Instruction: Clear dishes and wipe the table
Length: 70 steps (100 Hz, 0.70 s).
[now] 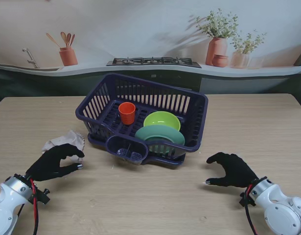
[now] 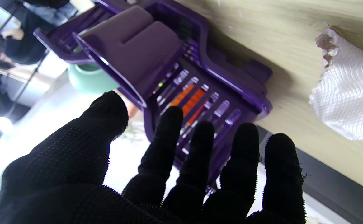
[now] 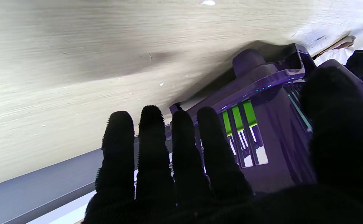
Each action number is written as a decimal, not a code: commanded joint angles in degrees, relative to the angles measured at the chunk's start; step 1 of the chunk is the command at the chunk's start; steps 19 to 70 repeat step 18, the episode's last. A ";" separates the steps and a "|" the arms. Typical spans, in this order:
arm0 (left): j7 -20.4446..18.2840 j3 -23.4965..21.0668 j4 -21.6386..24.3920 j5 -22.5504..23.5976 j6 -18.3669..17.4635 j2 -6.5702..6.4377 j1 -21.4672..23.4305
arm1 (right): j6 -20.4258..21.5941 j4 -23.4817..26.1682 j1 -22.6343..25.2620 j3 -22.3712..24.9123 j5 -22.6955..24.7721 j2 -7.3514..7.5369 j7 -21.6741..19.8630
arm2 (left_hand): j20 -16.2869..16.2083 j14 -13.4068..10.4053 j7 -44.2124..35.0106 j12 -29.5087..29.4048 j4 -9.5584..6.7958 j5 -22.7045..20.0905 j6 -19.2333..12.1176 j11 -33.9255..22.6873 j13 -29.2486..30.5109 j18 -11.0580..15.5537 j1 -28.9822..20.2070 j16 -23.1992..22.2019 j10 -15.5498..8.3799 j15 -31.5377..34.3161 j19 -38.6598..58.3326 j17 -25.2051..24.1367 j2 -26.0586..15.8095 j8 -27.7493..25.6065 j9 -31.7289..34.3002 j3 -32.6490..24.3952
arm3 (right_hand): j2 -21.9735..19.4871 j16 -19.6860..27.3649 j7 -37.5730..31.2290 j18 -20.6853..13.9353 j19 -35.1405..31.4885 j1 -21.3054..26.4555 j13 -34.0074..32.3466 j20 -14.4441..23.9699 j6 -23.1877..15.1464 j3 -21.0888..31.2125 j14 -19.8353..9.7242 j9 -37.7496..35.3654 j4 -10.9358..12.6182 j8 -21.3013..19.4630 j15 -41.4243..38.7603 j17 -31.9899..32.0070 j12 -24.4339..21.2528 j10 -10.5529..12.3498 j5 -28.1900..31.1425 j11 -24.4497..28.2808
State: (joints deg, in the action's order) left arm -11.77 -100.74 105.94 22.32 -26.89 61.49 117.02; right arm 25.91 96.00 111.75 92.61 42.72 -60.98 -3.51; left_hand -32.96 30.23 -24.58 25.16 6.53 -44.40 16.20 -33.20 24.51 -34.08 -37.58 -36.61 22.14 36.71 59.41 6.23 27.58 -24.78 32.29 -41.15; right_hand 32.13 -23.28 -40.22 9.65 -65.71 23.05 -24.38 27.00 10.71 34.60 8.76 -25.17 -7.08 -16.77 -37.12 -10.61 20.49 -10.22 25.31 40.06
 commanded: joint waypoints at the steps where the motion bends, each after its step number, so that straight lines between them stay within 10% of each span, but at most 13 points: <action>1: -0.73 0.03 0.07 0.10 0.11 -0.11 0.04 | -0.12 0.36 0.44 -0.24 0.03 0.03 -0.94 | 0.96 -0.77 -0.48 -1.35 -0.36 1.38 -0.91 0.17 -0.25 0.64 2.06 -0.34 -1.65 -0.53 -1.19 -0.68 1.11 -0.23 -0.81 -1.45 | 2.48 -0.11 0.13 -1.23 0.72 0.81 1.78 0.10 0.91 -1.62 -0.24 2.06 1.98 0.16 -0.38 0.68 -0.13 -0.27 -1.57 0.53; 70: -0.74 -0.01 -0.17 0.15 -0.07 -0.14 -0.08 | -0.30 0.39 0.52 -0.31 -0.01 0.02 -0.95 | 1.08 -0.80 -0.51 -1.37 -0.37 1.39 -0.93 0.22 -0.26 0.73 2.08 -0.36 -1.59 -0.59 -1.32 -0.78 1.09 -0.12 -0.78 -1.33 | 2.42 -0.12 0.15 -1.27 0.76 0.90 1.69 0.16 0.90 -1.57 -0.25 2.03 1.97 0.13 -0.41 0.69 -0.13 -0.23 -1.52 0.54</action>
